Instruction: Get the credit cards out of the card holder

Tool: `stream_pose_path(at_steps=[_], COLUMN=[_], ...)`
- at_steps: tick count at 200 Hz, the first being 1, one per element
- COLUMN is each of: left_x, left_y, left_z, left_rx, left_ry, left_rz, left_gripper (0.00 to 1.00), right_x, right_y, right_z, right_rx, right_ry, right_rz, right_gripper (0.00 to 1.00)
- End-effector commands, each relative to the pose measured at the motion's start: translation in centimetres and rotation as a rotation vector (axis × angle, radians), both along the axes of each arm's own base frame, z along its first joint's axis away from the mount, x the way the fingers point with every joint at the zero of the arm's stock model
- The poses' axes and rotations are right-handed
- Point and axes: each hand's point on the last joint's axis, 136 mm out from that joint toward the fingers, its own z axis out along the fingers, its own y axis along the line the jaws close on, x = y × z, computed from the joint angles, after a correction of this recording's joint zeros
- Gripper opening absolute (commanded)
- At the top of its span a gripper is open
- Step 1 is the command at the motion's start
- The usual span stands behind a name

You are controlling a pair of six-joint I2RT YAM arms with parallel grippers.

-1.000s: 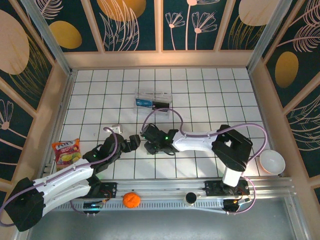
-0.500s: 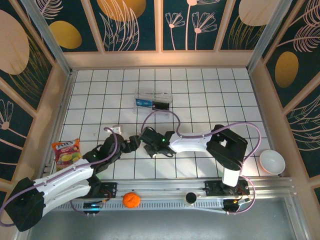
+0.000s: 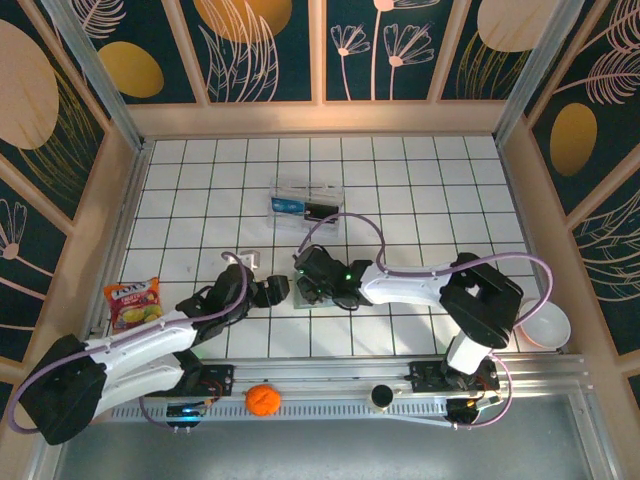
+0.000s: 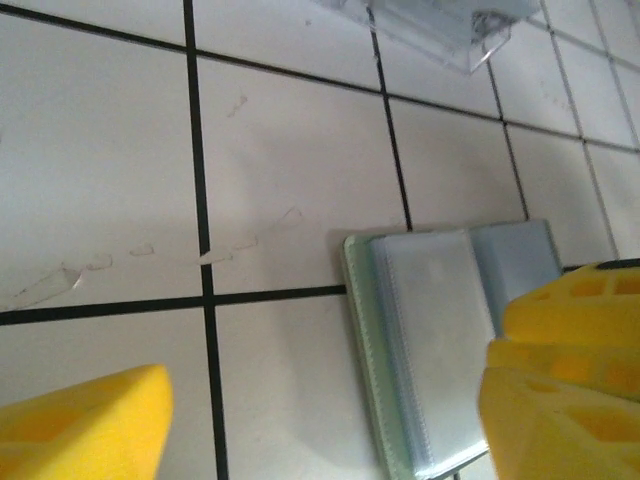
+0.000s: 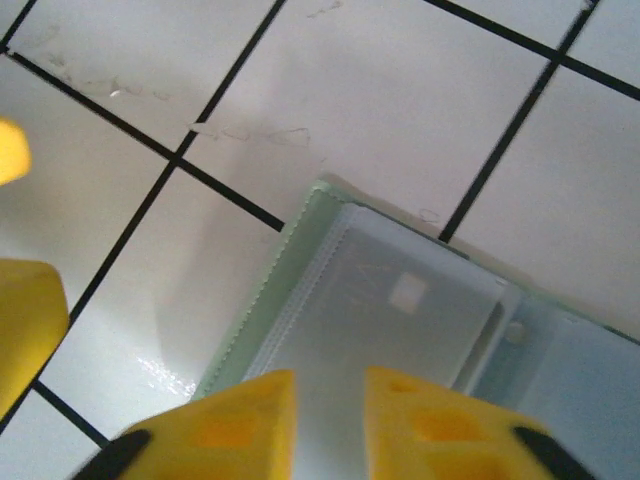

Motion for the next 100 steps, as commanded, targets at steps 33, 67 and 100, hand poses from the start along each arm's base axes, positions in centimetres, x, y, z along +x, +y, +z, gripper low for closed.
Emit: stream_pose_path(at_steps=[33, 67, 100], left_x=[0.3, 0.3, 0.3], left_y=[1.1, 1.1, 0.6], left_z=[1.5, 1.4, 1.7], left_rx=[-0.018, -0.01, -0.021], left_ry=[-0.05, -0.047, -0.054], left_rz=[0.056, 0.054, 0.029], left_gripper=[0.86, 0.85, 0.83], right_x=[-1.0, -1.3, -1.6], right_y=[0.3, 0.1, -0.2], right_z=[-2.2, -3.8, -4.3], right_rx=[-0.123, -0.198, -0.196], right_ry=[0.006, 0.01, 0.027], right_rz=[0.034, 0.037, 0.021], right_gripper=[0.36, 0.35, 0.13])
